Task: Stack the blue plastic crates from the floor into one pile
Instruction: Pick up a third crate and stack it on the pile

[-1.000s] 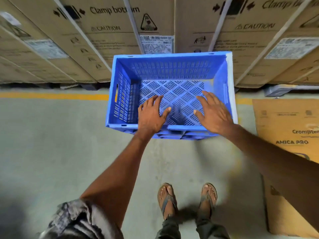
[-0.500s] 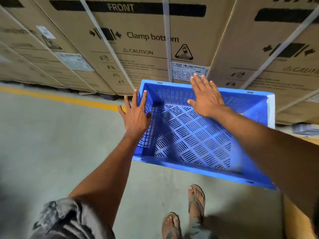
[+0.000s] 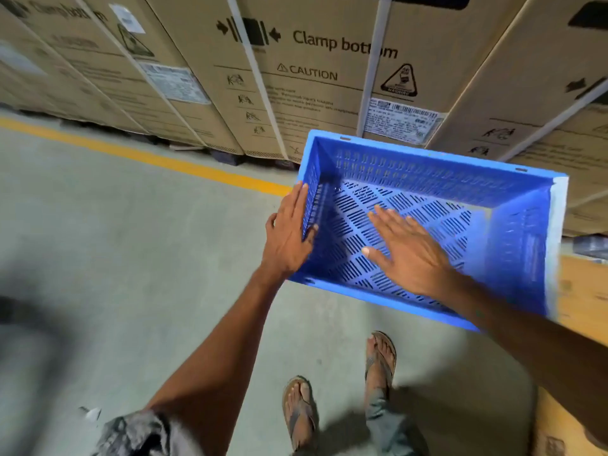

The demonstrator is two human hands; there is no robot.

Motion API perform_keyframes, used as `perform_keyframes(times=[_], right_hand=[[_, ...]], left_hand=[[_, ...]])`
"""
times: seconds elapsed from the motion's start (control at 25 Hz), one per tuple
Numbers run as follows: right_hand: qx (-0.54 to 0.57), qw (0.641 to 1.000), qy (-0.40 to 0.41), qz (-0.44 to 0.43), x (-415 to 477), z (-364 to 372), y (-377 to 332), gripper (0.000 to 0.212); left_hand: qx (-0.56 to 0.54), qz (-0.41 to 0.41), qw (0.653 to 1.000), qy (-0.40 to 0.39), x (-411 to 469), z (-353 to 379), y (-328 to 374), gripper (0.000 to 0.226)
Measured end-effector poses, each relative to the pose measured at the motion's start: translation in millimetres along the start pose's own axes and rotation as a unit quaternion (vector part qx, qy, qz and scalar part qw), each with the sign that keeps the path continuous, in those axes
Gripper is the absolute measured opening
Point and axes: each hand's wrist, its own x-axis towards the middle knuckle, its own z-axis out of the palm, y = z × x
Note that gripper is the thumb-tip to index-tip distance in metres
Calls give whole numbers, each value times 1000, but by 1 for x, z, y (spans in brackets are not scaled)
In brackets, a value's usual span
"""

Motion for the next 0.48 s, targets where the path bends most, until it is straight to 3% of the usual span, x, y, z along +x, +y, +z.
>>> perform_keyframes(times=[0.08, 0.24, 0.32, 0.48], right_hand=[[36, 999, 2, -6, -42, 29, -45, 67], [-102, 993, 56, 16, -56, 64, -78, 53], [-121, 988, 91, 27, -46, 69, -75, 50], [-116, 990, 76, 30, -45, 79, -68, 53]], left_hand=[[96, 49, 994, 18, -47, 10, -7, 68], [118, 74, 990, 0, -63, 8, -19, 58], [161, 78, 983, -44, -53, 7, -23, 57], [210, 122, 959, -144, -41, 7, -30, 64]])
